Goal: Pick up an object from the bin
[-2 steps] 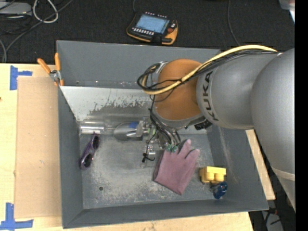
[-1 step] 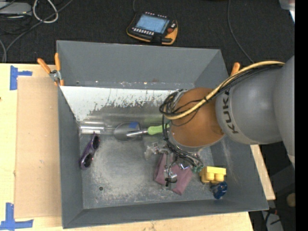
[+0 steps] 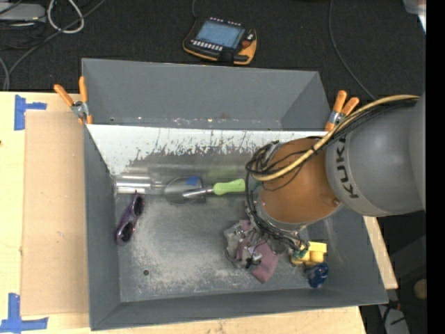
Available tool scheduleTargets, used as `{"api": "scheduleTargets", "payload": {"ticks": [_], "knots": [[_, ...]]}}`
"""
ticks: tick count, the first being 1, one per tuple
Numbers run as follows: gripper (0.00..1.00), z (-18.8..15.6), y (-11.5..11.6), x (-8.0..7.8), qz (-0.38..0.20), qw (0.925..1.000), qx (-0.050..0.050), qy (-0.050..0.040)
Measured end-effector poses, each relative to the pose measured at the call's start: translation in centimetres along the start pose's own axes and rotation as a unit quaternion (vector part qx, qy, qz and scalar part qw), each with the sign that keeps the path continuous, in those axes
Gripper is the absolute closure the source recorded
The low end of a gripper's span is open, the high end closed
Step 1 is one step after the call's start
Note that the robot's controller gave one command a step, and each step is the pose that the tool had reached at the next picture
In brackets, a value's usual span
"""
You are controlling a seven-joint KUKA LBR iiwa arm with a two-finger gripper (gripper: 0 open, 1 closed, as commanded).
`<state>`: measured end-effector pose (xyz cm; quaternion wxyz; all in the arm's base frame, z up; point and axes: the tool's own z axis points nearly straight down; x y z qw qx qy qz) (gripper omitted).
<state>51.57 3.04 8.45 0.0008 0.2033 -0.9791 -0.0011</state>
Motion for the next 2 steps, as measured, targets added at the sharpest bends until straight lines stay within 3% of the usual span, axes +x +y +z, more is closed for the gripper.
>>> {"api": "scheduleTargets", "payload": {"ticks": [1, 2], "knots": [[1.0, -0.7, 0.5, -1.6, 0.012, 0.9999, 0.0, 0.0001], [1.0, -10.8, -2.1, 0.1, -0.017, 0.9999, -0.001, 0.0009]]}}
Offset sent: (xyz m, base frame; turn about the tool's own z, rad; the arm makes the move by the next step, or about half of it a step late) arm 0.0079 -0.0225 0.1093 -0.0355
